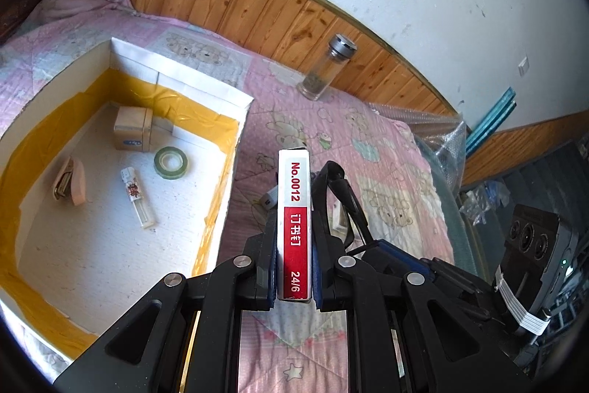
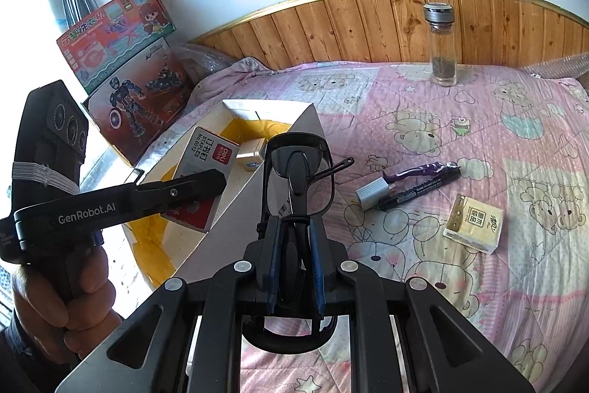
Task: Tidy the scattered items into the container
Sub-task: 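Lift the staple box and glasses and carry them toward the white box, then move both held items over the box interior and lower them, then open the right tool releasing the glasses while the left tool drops the staple box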
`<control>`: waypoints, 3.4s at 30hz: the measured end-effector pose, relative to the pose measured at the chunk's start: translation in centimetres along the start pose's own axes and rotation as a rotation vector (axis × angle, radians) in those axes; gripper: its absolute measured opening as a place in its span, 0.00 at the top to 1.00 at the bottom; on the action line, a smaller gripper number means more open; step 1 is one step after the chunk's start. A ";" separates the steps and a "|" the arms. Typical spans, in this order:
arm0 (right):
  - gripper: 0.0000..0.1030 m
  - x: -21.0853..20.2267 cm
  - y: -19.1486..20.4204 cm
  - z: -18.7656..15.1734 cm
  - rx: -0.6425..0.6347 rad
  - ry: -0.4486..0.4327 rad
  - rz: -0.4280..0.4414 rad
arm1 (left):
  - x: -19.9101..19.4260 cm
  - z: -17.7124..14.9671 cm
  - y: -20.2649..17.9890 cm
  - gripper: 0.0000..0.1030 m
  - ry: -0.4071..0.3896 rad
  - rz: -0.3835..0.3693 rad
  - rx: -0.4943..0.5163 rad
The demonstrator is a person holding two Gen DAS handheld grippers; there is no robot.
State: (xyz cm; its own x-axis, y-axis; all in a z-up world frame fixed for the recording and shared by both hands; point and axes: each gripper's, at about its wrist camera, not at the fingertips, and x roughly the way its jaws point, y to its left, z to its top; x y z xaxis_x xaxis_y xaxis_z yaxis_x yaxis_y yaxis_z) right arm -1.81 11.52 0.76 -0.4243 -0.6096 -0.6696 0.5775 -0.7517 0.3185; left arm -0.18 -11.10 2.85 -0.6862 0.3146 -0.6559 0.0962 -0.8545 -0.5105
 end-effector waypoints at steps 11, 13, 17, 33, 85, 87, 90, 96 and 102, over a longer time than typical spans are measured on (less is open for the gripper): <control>0.84 0.2 2.6 0.3 -0.042 -0.014 0.007 | -1.5 0.1 2.2 0.86 -0.017 0.002 -0.020; 0.84 0.3 3.1 0.4 -0.051 -0.016 0.010 | -1.8 0.2 2.6 0.86 -0.022 0.003 -0.025; 0.84 0.3 4.2 0.6 -0.069 -0.024 0.012 | -2.4 0.3 3.6 0.86 -0.031 0.007 -0.035; 0.84 0.7 7.5 1.6 -0.087 -0.044 0.034 | -4.5 1.0 7.5 0.86 -0.066 0.029 -0.096; 0.84 13.0 13.7 7.7 -0.104 0.193 0.081 | -2.4 0.9 14.8 0.86 0.071 0.125 -0.289; 0.84 13.8 13.8 8.0 -0.100 0.207 0.086 | -2.1 0.6 14.9 0.86 0.083 0.122 -0.297; 0.84 15.1 13.9 8.6 -0.088 0.227 0.092 | -1.8 0.4 14.8 0.86 0.094 0.123 -0.304; 0.84 17.8 13.8 9.4 -0.056 0.265 0.101 | -1.5 -0.2 15.2 0.86 0.111 0.135 -0.319; 0.84 20.3 13.2 9.7 -0.021 0.305 0.113 | -1.3 -0.7 15.3 0.86 0.128 0.135 -0.324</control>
State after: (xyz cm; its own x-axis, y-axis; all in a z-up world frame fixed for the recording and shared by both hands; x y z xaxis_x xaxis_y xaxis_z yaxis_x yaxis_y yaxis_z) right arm -9.61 -13.24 -2.13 -0.1305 -0.5831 -0.8019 0.6245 -0.6765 0.3903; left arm 2.68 -24.25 -4.49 -0.5581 0.2744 -0.7831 0.4172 -0.7231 -0.5506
